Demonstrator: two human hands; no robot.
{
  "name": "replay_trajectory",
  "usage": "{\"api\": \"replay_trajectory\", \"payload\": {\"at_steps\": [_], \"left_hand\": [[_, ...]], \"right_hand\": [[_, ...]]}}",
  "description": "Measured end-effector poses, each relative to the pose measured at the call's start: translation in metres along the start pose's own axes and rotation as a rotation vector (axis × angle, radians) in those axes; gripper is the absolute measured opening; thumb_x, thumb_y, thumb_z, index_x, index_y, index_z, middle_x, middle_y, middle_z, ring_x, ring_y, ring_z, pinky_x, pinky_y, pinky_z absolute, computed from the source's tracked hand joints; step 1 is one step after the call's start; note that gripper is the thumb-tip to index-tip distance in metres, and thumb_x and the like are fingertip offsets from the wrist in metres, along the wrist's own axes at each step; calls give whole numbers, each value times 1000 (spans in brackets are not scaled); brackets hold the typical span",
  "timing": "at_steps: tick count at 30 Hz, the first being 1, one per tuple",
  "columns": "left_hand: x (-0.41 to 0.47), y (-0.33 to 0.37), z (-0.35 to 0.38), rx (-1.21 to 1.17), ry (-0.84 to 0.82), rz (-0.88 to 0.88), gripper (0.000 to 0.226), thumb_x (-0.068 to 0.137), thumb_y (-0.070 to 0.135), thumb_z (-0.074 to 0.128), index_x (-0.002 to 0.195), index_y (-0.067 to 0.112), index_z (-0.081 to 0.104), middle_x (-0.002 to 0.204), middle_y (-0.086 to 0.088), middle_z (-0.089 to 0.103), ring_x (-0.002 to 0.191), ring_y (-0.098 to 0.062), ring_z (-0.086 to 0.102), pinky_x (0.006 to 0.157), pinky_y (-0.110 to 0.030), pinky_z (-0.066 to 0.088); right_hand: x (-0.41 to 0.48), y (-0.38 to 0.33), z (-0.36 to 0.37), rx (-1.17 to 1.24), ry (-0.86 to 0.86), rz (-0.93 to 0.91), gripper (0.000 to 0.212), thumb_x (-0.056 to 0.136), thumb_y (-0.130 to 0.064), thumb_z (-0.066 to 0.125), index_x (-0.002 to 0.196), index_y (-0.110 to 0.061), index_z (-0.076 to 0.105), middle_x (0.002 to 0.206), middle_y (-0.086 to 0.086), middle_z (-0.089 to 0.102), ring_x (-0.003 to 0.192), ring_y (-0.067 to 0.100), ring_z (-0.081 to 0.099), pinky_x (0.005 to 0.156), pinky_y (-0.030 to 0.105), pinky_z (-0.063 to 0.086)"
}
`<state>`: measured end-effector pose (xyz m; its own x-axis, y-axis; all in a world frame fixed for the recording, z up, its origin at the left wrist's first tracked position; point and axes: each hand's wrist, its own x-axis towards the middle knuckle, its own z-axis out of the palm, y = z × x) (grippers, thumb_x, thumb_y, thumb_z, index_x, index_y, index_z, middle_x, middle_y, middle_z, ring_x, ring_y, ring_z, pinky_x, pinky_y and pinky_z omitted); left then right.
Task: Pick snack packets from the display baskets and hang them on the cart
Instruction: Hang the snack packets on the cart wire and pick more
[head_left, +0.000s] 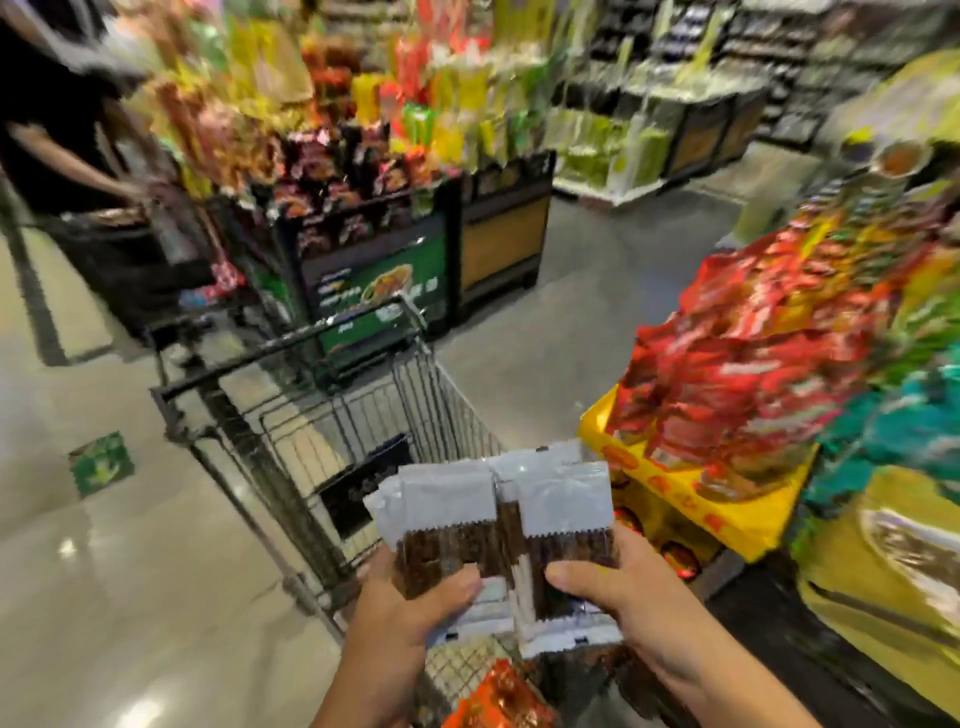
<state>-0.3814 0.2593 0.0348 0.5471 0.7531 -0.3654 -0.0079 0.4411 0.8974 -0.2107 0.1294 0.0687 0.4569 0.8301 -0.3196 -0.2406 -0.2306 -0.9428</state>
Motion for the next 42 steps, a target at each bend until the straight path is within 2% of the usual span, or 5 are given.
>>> {"api": "replay_trajectory", "payload": {"at_steps": [11, 18, 26, 32, 42], "left_hand": [[-34, 30, 92, -119, -463, -59, 87, 36, 14, 89, 118, 0, 66, 96, -25, 73, 73, -37, 72, 54, -39, 58], [-64, -1, 218, -154, -614, -215, 42, 69, -2, 63, 109, -14, 66, 88, -32, 72, 63, -39, 73, 47, -38, 57], [-90, -40, 344, -105, -721, -308, 105, 32, 13, 101, 128, -4, 64, 124, -36, 63, 112, -56, 62, 98, -69, 48], [-110, -64, 419, -142, -857, -314, 77, 30, 0, 97, 104, -7, 75, 95, -32, 72, 75, -45, 74, 51, -49, 60], [-103, -117, 467, -9, -730, -358, 120, 28, 16, 103, 138, 8, 56, 120, -31, 68, 96, -46, 72, 67, -50, 60]], "right_hand": [[-75, -22, -73, 154, 402, -180, 51, 80, -23, 84, 123, -37, 60, 108, -14, 75, 103, 10, 70, 97, 39, 51], [-126, -6, -166, 144, 442, -186, 109, 54, -65, 92, 146, -52, 36, 149, -19, 50, 137, 16, 49, 115, 52, 39], [-195, -8, -285, 165, 532, -229, 101, 53, -69, 89, 141, -49, 45, 139, -24, 58, 133, 10, 52, 115, 47, 40], [-221, -2, -357, 140, 565, -189, 43, 86, -29, 79, 125, -32, 62, 115, -19, 73, 108, 3, 68, 102, 34, 50], [-233, 21, -415, 175, 574, -167, 38, 94, -22, 71, 122, -45, 58, 118, -27, 69, 109, -5, 64, 93, 22, 46]]}}
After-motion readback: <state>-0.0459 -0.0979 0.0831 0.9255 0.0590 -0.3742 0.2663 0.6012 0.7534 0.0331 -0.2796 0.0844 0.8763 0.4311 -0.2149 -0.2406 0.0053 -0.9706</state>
